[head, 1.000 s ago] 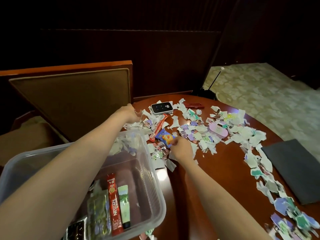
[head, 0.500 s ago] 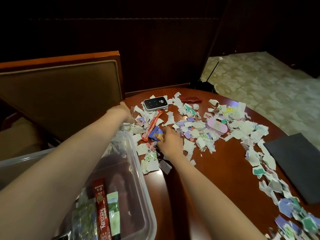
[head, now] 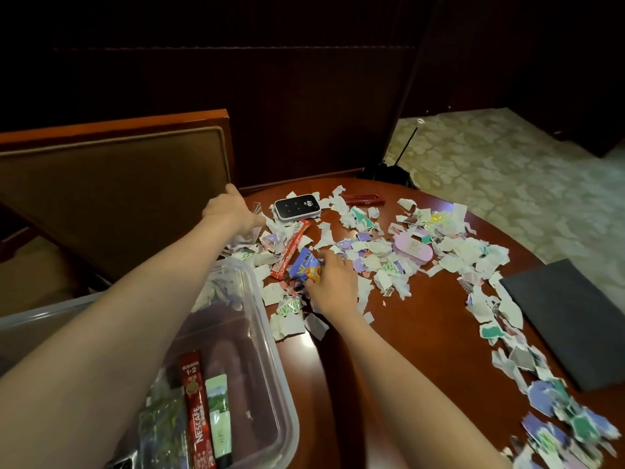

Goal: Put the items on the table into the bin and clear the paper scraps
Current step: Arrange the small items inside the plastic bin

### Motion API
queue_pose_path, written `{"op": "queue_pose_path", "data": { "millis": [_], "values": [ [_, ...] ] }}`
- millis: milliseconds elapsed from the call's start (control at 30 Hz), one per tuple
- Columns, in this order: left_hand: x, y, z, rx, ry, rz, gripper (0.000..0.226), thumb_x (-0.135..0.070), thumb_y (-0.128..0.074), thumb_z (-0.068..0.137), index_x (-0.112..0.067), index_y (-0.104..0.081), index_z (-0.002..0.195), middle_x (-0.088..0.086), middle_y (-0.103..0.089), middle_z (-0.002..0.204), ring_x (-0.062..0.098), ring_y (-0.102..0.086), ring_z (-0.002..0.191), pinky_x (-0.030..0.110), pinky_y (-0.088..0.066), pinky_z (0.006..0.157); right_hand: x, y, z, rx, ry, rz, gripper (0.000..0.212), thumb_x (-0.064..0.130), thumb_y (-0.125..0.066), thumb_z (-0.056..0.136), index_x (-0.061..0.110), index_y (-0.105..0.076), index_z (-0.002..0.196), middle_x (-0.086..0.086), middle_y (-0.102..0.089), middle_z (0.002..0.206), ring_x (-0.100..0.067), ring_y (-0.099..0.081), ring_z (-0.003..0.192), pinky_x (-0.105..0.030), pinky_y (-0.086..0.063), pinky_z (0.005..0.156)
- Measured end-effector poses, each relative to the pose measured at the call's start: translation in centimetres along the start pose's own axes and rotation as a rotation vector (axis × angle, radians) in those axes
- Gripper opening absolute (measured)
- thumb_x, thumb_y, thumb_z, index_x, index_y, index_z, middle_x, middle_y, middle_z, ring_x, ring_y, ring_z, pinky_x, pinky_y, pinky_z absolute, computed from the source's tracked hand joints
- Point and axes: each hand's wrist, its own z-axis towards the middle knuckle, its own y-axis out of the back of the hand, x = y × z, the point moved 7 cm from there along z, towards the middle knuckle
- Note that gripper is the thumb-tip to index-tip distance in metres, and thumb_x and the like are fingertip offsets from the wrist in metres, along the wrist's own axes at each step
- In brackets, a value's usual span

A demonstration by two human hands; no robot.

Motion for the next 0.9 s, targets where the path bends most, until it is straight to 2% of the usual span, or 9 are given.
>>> {"op": "queue_pose_path", "data": {
  "millis": [233, 400, 500, 667, 767, 900],
  "values": [
    [0.0, 3.0, -2.3, -0.093, -0.066, -0.076, 0.083, -0.049, -0.053, 0.088, -0.008, -0.012, 0.147, 0.017, -0.048, 0.134, 0.035, -0.054, 0.114, 0.036, -0.049, 0.078, 1.2, 1.9, -1.8, 0.010, 0.012, -0.008, 0.048, 0.027, -0.062, 0.084, 0.017, -0.045, 0.127, -0.002, -0.053, 0.126, -0.023, -0.042, 0.119, -0.032, -0.034, 0.093],
    [0.2, 5.3, -4.6, -0.136, -0.115, -0.153, 0.075, -0.046, -0.053, 0.088, -0.006, -0.020, 0.143, 0.017, -0.053, 0.124, 0.033, -0.058, 0.105, 0.035, -0.048, 0.072, 2.3, 3.6, -3.3, -0.007, 0.020, -0.007, 0.045, 0.028, -0.060, 0.083, 0.015, -0.045, 0.124, -0.004, -0.055, 0.122, -0.024, -0.044, 0.115, -0.033, -0.034, 0.089],
    [0.5, 6.4, -6.1, -0.147, -0.132, -0.190, 0.074, -0.046, -0.053, 0.089, -0.006, -0.022, 0.143, 0.017, -0.054, 0.125, 0.032, -0.059, 0.104, 0.036, -0.050, 0.074, 3.0, 4.9, -4.4, -0.020, 0.021, 0.001, 0.044, 0.026, -0.060, 0.083, 0.015, -0.046, 0.124, -0.005, -0.056, 0.119, -0.024, -0.047, 0.113, -0.033, -0.036, 0.088],
    [2.1, 7.9, -8.9, -0.170, -0.121, -0.267, 0.069, -0.046, -0.052, 0.090, -0.006, -0.027, 0.140, 0.016, -0.052, 0.127, 0.031, -0.058, 0.106, 0.029, -0.044, 0.067, 3.9, 6.9, -6.4, -0.045, 0.021, 0.063, 0.044, 0.023, -0.061, 0.082, 0.014, -0.046, 0.122, -0.004, -0.056, 0.119, -0.023, -0.052, 0.109, -0.033, -0.038, 0.088],
    [3.1, 8.7, -10.9, -0.178, -0.124, -0.314, 0.066, -0.043, -0.052, 0.091, -0.006, -0.028, 0.140, 0.015, -0.051, 0.129, 0.030, -0.057, 0.108, 0.029, -0.043, 0.069, 4.4, 8.1, -7.4, -0.075, -0.007, 0.124, 0.045, 0.022, -0.062, 0.081, 0.014, -0.047, 0.122, -0.004, -0.055, 0.120, -0.022, -0.055, 0.105, -0.035, -0.044, 0.086],
    [4.5, 9.9, -13.6, -0.178, -0.151, -0.398, 0.059, -0.040, -0.052, 0.091, -0.008, -0.032, 0.136, 0.014, -0.052, 0.126, 0.025, -0.055, 0.098, 0.030, -0.041, 0.069, 5.2, 9.2, -8.6, -0.084, -0.020, 0.241, 0.047, 0.025, -0.064, 0.083, 0.013, -0.045, 0.124, -0.006, -0.055, 0.118, -0.022, -0.056, 0.101, -0.033, -0.048, 0.077]
  ]
}}
